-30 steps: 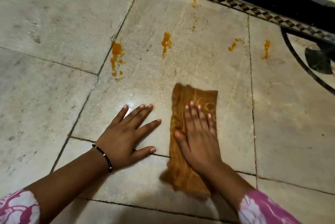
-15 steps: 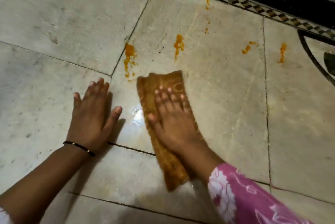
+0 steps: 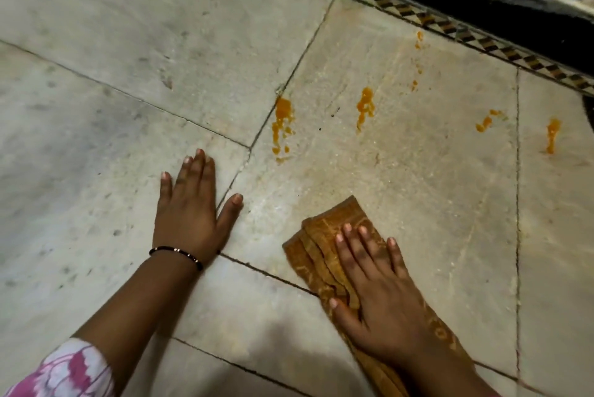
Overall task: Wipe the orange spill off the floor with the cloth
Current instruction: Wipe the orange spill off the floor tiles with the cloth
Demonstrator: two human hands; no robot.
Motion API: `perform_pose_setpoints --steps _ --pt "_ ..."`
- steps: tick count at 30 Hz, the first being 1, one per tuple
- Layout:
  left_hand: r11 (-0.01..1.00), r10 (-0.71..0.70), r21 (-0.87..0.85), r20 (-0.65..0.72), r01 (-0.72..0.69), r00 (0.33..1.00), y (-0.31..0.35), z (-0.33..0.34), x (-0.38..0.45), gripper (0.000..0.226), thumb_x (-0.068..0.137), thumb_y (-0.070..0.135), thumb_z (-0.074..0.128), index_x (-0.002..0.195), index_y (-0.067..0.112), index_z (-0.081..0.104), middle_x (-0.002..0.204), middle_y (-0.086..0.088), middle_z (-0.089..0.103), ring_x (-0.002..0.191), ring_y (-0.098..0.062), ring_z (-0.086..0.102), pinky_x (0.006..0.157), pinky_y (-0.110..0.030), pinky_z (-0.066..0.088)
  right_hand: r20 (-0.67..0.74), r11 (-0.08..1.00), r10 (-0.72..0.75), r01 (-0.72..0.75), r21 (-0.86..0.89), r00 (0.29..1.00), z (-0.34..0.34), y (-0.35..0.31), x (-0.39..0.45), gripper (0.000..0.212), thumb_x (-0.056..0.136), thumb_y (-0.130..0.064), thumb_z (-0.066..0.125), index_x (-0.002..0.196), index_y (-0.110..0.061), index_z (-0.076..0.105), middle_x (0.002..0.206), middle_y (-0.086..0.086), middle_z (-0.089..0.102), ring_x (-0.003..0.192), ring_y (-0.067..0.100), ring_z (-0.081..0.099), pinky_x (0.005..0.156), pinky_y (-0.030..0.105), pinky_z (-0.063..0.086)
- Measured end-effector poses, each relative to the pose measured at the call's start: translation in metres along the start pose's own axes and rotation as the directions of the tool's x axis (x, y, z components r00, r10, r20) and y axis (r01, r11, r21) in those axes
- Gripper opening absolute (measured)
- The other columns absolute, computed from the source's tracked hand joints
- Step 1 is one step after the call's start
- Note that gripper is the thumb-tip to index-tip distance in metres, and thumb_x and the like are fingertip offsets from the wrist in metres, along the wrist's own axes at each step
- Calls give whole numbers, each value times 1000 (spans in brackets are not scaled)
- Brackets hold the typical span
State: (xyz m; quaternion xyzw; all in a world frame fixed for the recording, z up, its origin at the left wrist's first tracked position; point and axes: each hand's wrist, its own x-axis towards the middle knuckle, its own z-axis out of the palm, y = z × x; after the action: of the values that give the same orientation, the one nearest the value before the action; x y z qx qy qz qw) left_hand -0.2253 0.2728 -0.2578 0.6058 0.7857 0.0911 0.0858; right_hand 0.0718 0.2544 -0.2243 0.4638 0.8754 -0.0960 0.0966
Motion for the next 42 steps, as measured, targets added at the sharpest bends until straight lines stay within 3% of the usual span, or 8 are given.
perform_pose_setpoints --steps 4,10,15,19,26,31,36,42 --pt "1000 12 -16 11 -11 1000 1 -3 0 80 88 60 9 150 10 15 158 -9 9 145 -22 7 117 -42 -2 2 992 -128 128 19 992 5 -43 -2 79 86 -72 27 150 -27 16 158 0 16 145 25 10 109 53 12" --pt "975 30 -219 -41 -38 999 -5 -13 -2 77 89 53 5 146 7 29 155 -10 22 143 -24 18 116 -41 5 -45 892 -452 449 -52 891 -8 -52 89 71 88 -59 35 150 -31 14 158 -5 14 145 17 8 113 47 -2" --pt "989 65 -133 -6 -65 998 -7 -13 -3 81 87 55 7 147 4 26 156 -12 18 144 -26 16 116 -44 6 -89 982 -186 184 -29 979 -34 4 153 71 84 -61 13 149 -35 1 159 -9 4 145 14 0 114 42 -6" --pt "996 59 -66 15 -58 998 -6 -10 -4 81 87 56 5 148 5 22 157 -9 13 145 -23 11 117 -41 3 -110 1000 -18 19 9 994 -28 50 102 69 87 -57 15 150 -31 4 157 -9 3 146 15 0 116 45 0" --pt "997 59 -58 -5 -59 998 -5 -9 -4 80 89 58 5 148 6 23 157 -10 15 145 -24 14 116 -38 0 -102 965 -261 260 -26 960 -1 -30 54 72 84 -48 37 147 -16 27 155 3 24 144 18 14 109 47 13" --pt "977 17 -211 -69 -31 998 -3 -10 -3 82 91 59 1 144 7 33 154 -8 26 143 -23 22 116 -37 4 -57 937 -349 350 -7 935 -23 -64 148 72 85 -48 19 151 -20 7 159 -2 5 145 14 1 116 43 -3" --pt "990 19 -138 -38 -24 999 -2 -10 -4 77 89 54 8 147 8 27 156 -6 18 144 -20 15 117 -37 2 -98 986 -157 161 31 983 -46 9 207 70 88 -47 23 150 -24 1 159 -4 1 145 13 -1 115 39 -2" --pt "998 17 -61 -25 -19 1000 -1 -8 -4 78 89 57 9 148 8 23 157 -7 14 145 -19 11 116 -33 -3 -122 989 134 -126 73 983 -32 77 107 73 87 -54 10 151 -20 3 159 0 3 144 13 -3 117 39 -1"
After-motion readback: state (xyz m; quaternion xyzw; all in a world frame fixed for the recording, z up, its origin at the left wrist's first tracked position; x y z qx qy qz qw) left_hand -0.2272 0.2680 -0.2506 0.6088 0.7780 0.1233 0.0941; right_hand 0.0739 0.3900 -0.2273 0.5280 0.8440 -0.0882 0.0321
